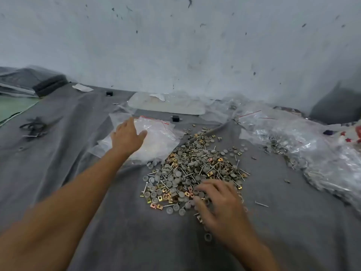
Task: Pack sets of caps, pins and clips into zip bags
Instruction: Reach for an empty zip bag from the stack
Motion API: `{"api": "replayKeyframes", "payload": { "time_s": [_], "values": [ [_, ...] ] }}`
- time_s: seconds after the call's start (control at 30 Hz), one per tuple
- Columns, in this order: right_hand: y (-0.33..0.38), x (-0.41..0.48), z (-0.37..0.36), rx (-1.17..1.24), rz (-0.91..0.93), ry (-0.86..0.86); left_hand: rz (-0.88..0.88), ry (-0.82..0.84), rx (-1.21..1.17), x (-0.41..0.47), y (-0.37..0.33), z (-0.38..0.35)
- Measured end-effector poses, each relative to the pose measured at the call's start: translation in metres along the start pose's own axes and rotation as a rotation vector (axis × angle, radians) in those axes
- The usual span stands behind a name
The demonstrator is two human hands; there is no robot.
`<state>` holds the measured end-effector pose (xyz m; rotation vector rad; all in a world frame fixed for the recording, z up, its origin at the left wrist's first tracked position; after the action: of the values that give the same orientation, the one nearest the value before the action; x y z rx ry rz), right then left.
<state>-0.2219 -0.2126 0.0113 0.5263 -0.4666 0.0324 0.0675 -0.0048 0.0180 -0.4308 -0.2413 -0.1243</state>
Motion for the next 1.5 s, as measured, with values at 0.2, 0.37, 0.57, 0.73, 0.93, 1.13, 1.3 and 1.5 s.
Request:
{"api": "replayKeyframes", "payload": {
  "time_s": [0.2,0.37,0.57,0.73,0.93,1.13,1.3,1.5],
  "values": [
    [-0.015,0.023,-0.075,-0.134,-0.048,0.214,0.115,0.045,-0.142,0.015,0.017,-0.009],
    [-0.020,0.016,-0.075,-0.129,-0.047,0.118,0.014,0.117,-0.033,0.014,0.006,-0.012],
    [-0.021,0.017,-0.072,-0.070,-0.088,0.106,-0.038,0.107,-0.041,0.013,0.001,-0.020],
    [-0.026,0.016,-0.075,-0.071,-0.094,0.113,-0.046,0.196,0.089,0.007,0.000,-0.037],
    [-0.028,0.017,-0.077,-0.086,-0.089,0.092,-0.011,0.172,0.137,0.002,0.012,-0.043],
    [-0.031,0.016,-0.078,-0.042,-0.101,0.103,-0.140,-0.140,-0.016,-0.002,-0.003,0.000],
    [-0.026,0.025,-0.061,0.115,-0.105,0.033,-0.443,-0.202,-0.237,-0.033,-0.033,0.036],
    [-0.012,0.069,-0.015,0.629,-0.350,-0.103,-0.852,-0.244,0.012,-0.104,-0.059,0.043]
  ]
}}
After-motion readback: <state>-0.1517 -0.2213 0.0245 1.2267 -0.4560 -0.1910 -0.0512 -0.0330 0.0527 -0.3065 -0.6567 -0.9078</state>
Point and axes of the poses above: each hand's wrist, its own x-axis towards the middle knuckle, its own z-axis out of the back of the hand, y = z × x, the point moved 7 cm from there along x, towards the middle knuckle, and after that the axes turned 6 degrees about x, right-handed, at the moved point
